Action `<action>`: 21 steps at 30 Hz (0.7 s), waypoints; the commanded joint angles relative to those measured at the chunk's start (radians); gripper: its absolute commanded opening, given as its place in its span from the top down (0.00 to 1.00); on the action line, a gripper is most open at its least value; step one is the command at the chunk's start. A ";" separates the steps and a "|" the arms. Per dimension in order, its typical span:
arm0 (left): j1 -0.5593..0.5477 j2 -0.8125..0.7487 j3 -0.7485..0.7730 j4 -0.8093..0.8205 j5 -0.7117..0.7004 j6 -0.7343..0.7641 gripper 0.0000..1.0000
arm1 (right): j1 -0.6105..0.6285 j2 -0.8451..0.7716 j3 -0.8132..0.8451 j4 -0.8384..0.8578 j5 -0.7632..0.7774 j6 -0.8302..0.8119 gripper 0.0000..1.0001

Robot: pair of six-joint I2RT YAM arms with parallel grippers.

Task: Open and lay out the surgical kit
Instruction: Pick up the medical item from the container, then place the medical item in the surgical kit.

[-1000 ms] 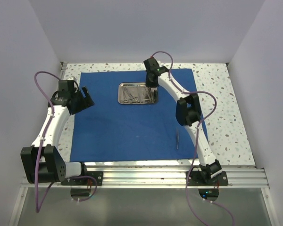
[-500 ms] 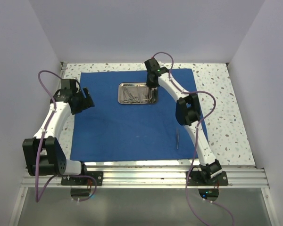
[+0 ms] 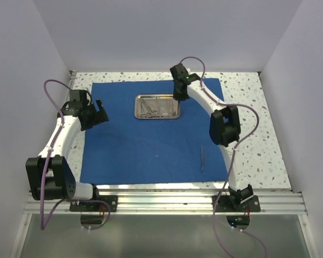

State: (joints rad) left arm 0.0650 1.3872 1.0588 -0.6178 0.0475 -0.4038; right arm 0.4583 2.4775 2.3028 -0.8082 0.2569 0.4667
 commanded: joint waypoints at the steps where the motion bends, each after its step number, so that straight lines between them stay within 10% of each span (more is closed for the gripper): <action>1: -0.001 -0.037 0.058 0.020 -0.012 0.010 0.12 | -0.007 -0.323 -0.181 0.029 0.047 -0.040 1.00; 11: -0.016 -0.089 0.058 0.064 -0.153 -0.035 0.07 | -0.007 -0.888 -1.107 0.162 0.062 -0.044 1.00; 21: -0.048 -0.068 0.133 0.058 -0.121 0.033 0.07 | -0.006 -0.933 -1.381 0.234 0.056 -0.022 1.00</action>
State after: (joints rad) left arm 0.0216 1.3312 1.1599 -0.6014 -0.1009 -0.4034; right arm 0.4568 1.5383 0.9352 -0.6453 0.2981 0.4370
